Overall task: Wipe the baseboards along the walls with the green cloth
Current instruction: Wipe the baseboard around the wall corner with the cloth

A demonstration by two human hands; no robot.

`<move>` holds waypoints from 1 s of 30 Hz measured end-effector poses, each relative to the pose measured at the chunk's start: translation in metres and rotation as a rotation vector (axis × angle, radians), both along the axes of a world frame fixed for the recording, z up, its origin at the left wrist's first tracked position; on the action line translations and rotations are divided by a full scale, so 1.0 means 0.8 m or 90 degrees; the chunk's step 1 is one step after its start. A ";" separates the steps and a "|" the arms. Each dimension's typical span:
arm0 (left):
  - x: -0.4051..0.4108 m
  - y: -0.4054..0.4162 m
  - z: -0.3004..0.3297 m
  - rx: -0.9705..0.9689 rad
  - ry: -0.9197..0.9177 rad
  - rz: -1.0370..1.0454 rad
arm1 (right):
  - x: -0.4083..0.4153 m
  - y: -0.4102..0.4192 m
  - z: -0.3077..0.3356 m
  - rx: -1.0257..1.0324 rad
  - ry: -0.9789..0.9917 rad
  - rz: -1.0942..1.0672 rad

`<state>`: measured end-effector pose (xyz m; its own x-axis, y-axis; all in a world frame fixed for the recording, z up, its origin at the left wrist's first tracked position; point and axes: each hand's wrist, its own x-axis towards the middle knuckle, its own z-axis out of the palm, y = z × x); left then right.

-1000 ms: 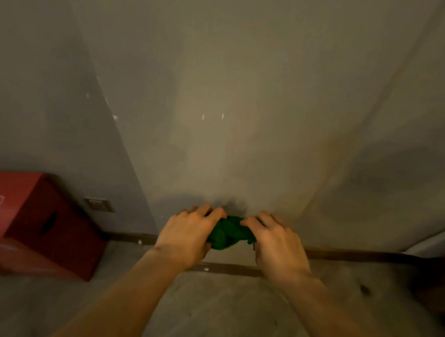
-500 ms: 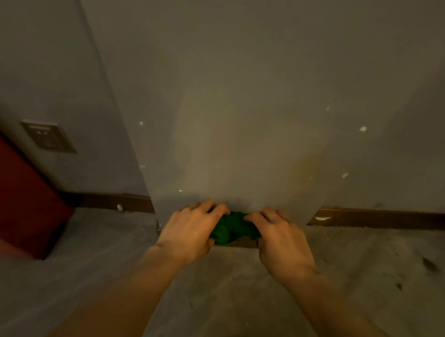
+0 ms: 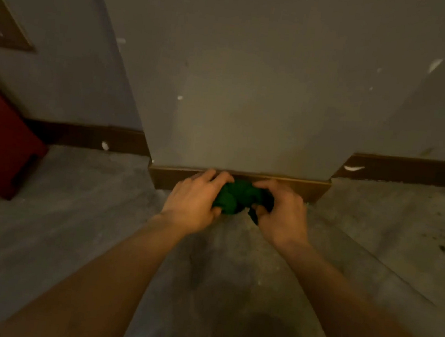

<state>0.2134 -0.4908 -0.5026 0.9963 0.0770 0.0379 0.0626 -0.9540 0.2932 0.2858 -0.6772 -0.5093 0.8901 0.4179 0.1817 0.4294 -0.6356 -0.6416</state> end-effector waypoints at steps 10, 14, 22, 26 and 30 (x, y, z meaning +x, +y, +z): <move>-0.001 -0.002 -0.057 -0.063 -0.018 0.022 | -0.005 0.014 -0.053 0.072 0.110 -0.041; -0.002 -0.008 -0.076 -0.176 -0.044 0.074 | -0.004 0.023 -0.069 0.139 0.167 -0.080; -0.006 -0.039 -0.107 -0.446 -0.064 0.219 | -0.017 0.034 -0.080 0.261 0.412 -0.053; 0.003 -0.045 -0.113 -0.477 -0.080 0.236 | -0.020 0.036 -0.088 0.257 0.422 -0.043; 0.004 -0.043 -0.123 -0.473 -0.067 0.168 | -0.013 0.034 -0.096 0.298 0.453 -0.070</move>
<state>0.2164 -0.5253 -0.6009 0.9358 0.3518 -0.0235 0.1959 -0.4633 0.8643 0.2758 -0.6496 -0.5862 0.8886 0.3440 -0.3033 -0.2233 -0.2529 -0.9414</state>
